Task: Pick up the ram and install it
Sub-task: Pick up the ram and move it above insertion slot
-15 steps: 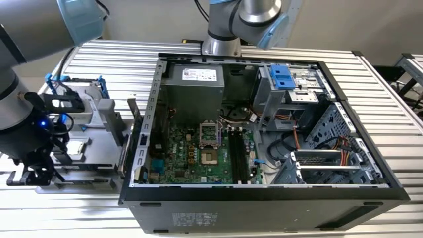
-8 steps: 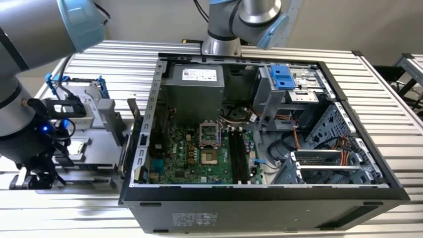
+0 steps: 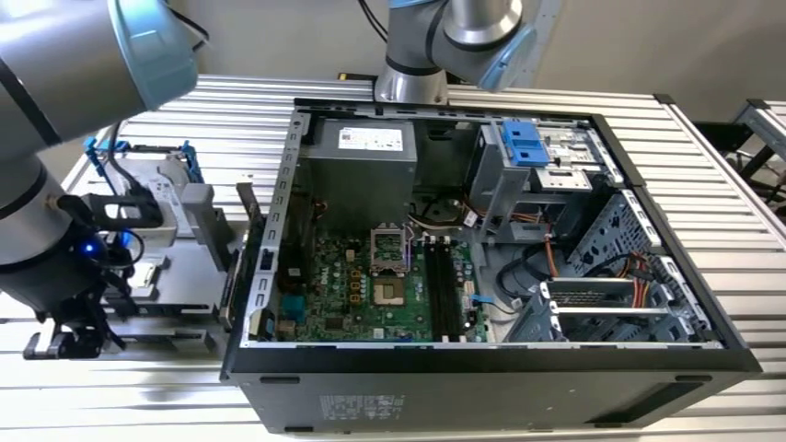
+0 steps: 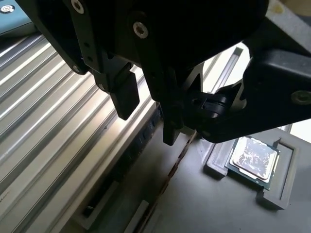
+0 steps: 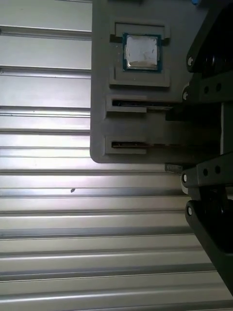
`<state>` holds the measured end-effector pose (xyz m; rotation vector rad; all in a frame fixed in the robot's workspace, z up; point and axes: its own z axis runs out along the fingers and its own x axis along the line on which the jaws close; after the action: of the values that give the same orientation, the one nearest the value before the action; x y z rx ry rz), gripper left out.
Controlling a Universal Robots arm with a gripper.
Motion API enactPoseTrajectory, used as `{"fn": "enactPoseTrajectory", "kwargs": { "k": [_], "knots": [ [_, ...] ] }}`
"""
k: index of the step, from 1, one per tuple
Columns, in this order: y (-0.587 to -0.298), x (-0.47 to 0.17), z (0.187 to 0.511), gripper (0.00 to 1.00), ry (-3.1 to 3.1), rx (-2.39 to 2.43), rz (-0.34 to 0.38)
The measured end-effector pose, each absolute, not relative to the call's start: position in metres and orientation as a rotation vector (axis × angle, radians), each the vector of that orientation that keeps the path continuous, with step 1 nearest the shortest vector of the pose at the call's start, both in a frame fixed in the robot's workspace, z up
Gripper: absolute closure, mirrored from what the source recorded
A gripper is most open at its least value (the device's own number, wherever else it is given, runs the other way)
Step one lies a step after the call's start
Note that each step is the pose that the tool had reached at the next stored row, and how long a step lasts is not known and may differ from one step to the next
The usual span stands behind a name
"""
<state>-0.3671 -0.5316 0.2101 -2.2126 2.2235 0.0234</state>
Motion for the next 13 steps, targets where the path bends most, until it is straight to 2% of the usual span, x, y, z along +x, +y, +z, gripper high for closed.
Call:
{"fn": "enactPoseTrajectory", "kwargs": {
  "k": [13],
  "knots": [
    [-0.532, -0.367, 0.195, 0.00, 2.224, -2.212, 0.023]
  ]
}}
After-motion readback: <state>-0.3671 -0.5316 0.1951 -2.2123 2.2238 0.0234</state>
